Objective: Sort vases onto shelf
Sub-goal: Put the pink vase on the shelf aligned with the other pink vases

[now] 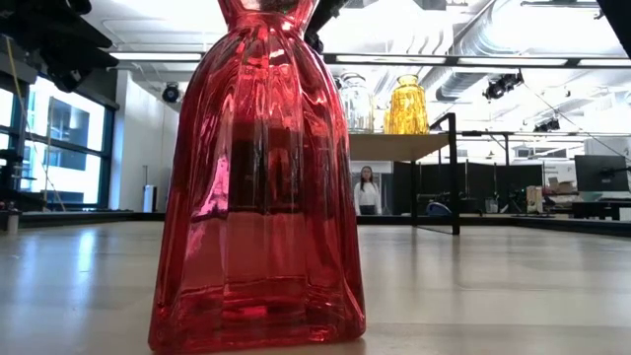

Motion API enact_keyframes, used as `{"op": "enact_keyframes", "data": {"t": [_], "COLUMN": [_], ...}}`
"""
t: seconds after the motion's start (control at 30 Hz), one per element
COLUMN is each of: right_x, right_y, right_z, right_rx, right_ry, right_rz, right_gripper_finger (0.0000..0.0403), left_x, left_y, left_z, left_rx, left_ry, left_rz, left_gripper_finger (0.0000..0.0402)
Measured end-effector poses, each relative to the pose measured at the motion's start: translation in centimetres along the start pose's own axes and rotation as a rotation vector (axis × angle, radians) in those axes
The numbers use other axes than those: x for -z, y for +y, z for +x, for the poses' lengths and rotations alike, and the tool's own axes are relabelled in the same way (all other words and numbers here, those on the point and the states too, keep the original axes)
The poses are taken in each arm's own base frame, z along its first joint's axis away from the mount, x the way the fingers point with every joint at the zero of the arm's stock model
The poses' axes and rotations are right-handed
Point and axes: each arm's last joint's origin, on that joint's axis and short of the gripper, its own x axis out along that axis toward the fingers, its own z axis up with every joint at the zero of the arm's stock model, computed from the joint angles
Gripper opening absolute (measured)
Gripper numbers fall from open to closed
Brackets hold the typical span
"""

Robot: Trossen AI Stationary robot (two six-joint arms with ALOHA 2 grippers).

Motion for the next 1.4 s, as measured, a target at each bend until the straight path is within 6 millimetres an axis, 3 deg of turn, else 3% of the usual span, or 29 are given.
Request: {"op": "enact_keyframes", "data": {"t": [0.6, 0.97, 1.4], "right_x": [-1.3, -0.6, -0.4], "right_y": [2.5, 4.2, 4.1], "right_z": [-1.0, 0.9, 0.9], "right_rx": [0.191, 0.264, 0.389], "right_ry": [-0.13, -0.174, -0.184], "right_rz": [0.259, 0.395, 0.441], "right_gripper_finger": [0.0, 0.0, 0.0], "left_x": [0.0, 0.0, 0.0], "left_y": [0.0, 0.0, 0.0], "left_z": [0.0, 0.0, 0.0], "left_rx": [0.0, 0.0, -0.001], "left_ry": [0.0, 0.0, 0.0], "left_rz": [0.0, 0.0, 0.0], "left_gripper_finger": [0.012, 0.012, 0.012]}}
